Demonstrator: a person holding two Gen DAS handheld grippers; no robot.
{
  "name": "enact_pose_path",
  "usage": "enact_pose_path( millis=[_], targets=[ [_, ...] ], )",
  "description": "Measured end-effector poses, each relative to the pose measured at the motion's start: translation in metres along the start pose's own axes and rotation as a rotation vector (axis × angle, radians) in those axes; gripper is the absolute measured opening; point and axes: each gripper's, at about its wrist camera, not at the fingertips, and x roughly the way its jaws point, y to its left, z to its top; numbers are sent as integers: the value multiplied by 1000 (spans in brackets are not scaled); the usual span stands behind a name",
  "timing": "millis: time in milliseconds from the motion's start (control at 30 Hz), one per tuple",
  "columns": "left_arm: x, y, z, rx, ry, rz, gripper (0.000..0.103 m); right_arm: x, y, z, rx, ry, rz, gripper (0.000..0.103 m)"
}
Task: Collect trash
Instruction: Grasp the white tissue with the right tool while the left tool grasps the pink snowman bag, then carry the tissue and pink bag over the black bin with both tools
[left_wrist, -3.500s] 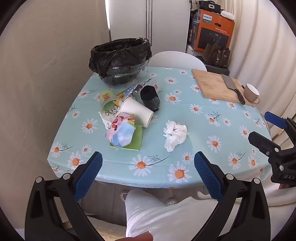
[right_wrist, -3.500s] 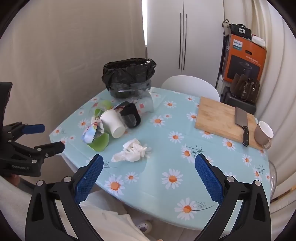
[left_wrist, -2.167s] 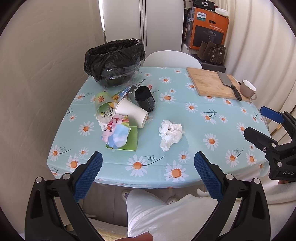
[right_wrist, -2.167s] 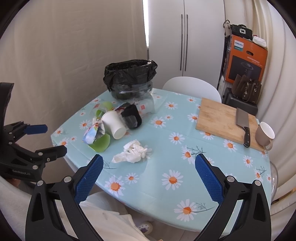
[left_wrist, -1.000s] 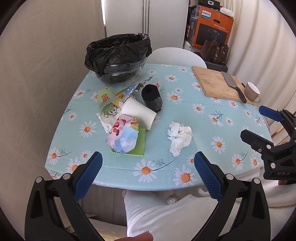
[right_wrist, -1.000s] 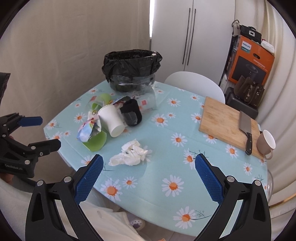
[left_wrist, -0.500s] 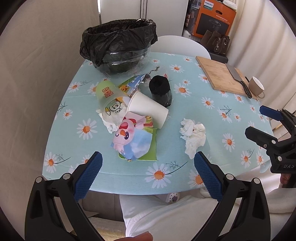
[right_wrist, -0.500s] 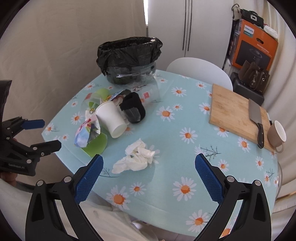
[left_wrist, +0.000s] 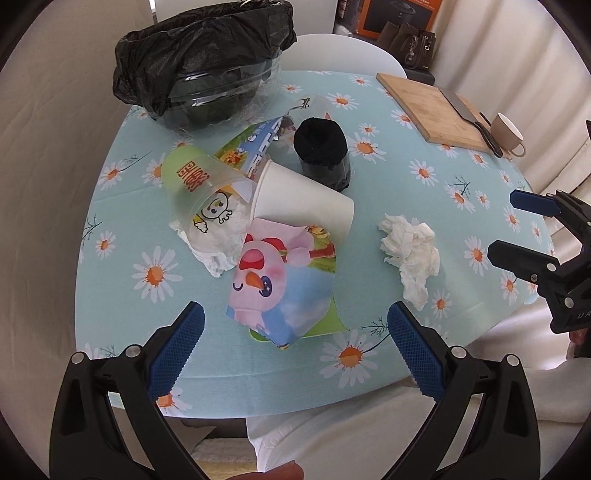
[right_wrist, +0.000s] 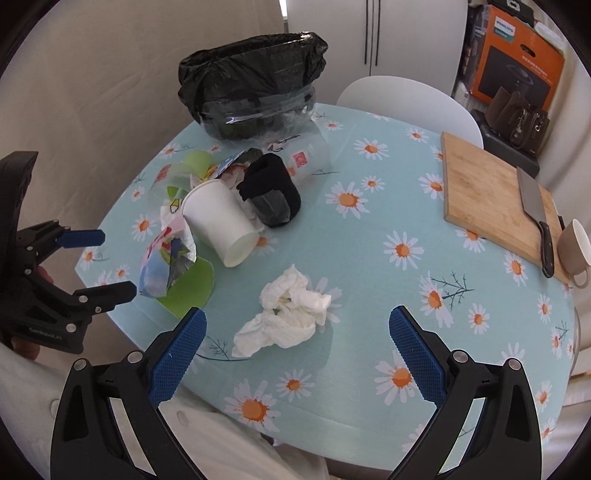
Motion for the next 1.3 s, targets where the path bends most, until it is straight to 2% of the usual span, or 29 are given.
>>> enact_pose_path(
  millis=[167, 667, 733, 767, 800, 867, 1033, 1300],
  targets=[
    [20, 8, 6, 32, 35, -23, 97, 21, 3, 4, 15, 43, 9, 95],
    [58, 16, 18, 94, 89, 5, 97, 102, 5, 1, 5, 204, 29, 93],
    [62, 15, 19, 94, 94, 10, 97, 110, 4, -1, 9, 220, 47, 74],
    [64, 14, 20, 93, 99, 11, 97, 114, 3, -2, 14, 235, 45, 59],
    [66, 13, 20, 92, 104, 13, 96, 119, 1, -4, 17, 250, 43, 53],
    [68, 13, 21, 89, 112, 13, 82, 123, -2, -6, 18, 258, 59, 46],
    [69, 12, 22, 75, 120, 55, 73, 118, -11, -10, 18, 239, 98, 37],
    [56, 6, 25, 33, 110, 101, 66, 95, -33, -15, 24, 190, 141, 35]
  ],
)
